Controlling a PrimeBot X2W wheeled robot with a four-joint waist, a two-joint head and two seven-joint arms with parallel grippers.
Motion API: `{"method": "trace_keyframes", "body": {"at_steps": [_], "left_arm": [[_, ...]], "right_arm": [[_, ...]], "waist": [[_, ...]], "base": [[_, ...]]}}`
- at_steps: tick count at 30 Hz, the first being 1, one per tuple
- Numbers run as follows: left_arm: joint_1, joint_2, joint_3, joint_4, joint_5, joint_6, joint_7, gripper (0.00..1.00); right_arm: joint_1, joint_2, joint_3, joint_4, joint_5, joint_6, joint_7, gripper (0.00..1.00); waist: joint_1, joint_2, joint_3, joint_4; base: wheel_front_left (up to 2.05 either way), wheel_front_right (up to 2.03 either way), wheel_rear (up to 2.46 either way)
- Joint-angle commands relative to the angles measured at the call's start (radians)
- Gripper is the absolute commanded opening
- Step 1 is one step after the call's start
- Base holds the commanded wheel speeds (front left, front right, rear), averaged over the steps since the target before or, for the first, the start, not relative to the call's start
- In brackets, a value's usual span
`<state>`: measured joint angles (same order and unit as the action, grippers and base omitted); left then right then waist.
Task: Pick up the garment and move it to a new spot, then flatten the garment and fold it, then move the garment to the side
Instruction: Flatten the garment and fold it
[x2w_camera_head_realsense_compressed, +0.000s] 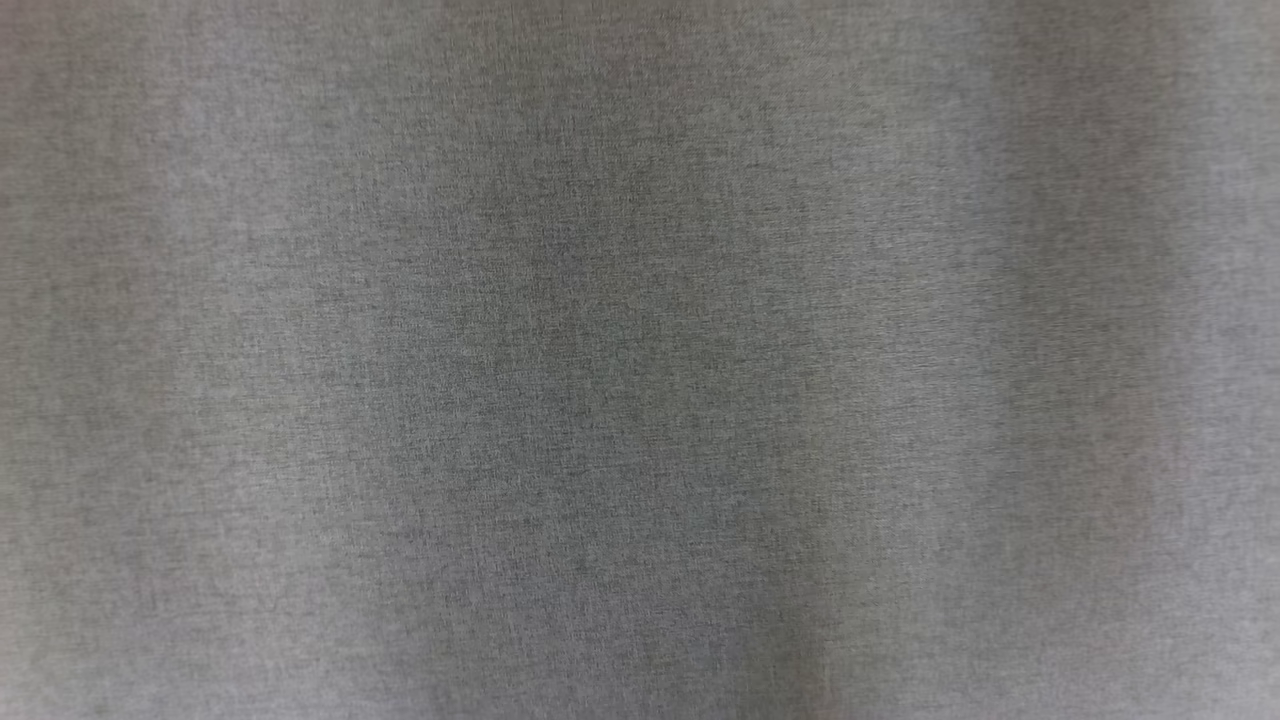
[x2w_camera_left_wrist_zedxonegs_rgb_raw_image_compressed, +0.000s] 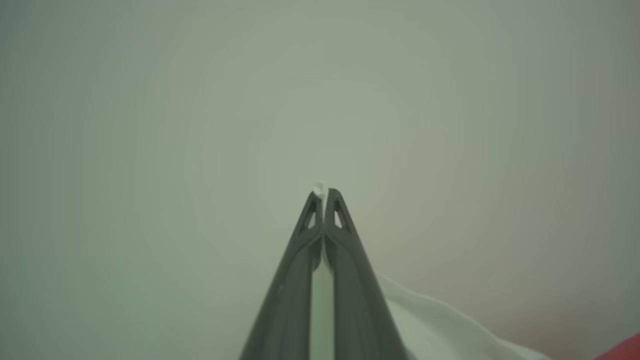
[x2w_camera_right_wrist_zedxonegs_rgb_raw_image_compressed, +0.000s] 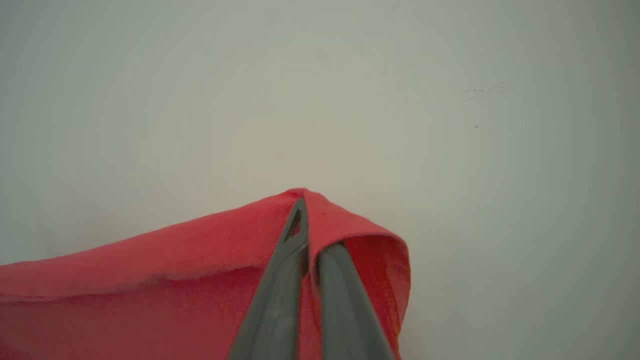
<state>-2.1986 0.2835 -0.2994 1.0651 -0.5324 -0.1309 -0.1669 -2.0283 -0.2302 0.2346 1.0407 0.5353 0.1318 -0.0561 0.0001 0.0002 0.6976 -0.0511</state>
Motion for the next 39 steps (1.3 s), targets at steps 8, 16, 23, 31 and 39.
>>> {"method": "trace_keyframes", "body": {"at_steps": [8, 16, 23, 31, 39], "left_arm": [[0.126, 0.002, -0.025, -0.050, -0.119, 0.001, -0.064, 0.00], [0.538, 0.062, -0.006, -0.287, -0.213, 0.001, -0.097, 0.00], [0.999, 0.086, 0.106, -0.630, -0.217, 0.075, -0.098, 0.00], [1.681, 0.031, 0.191, -1.135, -0.245, 0.233, -0.098, 0.00], [2.082, -0.060, 0.218, -1.289, -0.260, 0.296, -0.099, 0.00]], "right_arm": [[0.088, -0.001, 0.065, -0.001, 0.051, -0.002, -0.039, 0.00], [0.400, -0.028, 0.155, -0.155, 0.186, -0.002, -0.057, 0.00], [0.743, -0.085, 0.203, -0.345, 0.279, -0.002, -0.089, 0.00], [1.274, -0.169, 0.175, -0.593, 0.349, -0.002, -0.111, 0.00], [1.639, -0.165, 0.089, -0.714, 0.336, -0.002, -0.081, 0.00]], "waist": [[-0.0001, -0.0002, 0.002, 0.009], [-0.0001, -0.0002, -0.113, 0.011], [-0.0001, -0.0002, -0.213, 0.005], [-0.0001, -0.0002, -0.336, 0.020], [-0.0001, -0.0002, -0.406, 0.018]], "base": [[0.00, 0.00, 0.00], [0.00, 0.00, 0.00], [0.00, 0.00, 0.00], [0.00, 0.00, 0.00], [0.00, 0.00, 0.00]]}}
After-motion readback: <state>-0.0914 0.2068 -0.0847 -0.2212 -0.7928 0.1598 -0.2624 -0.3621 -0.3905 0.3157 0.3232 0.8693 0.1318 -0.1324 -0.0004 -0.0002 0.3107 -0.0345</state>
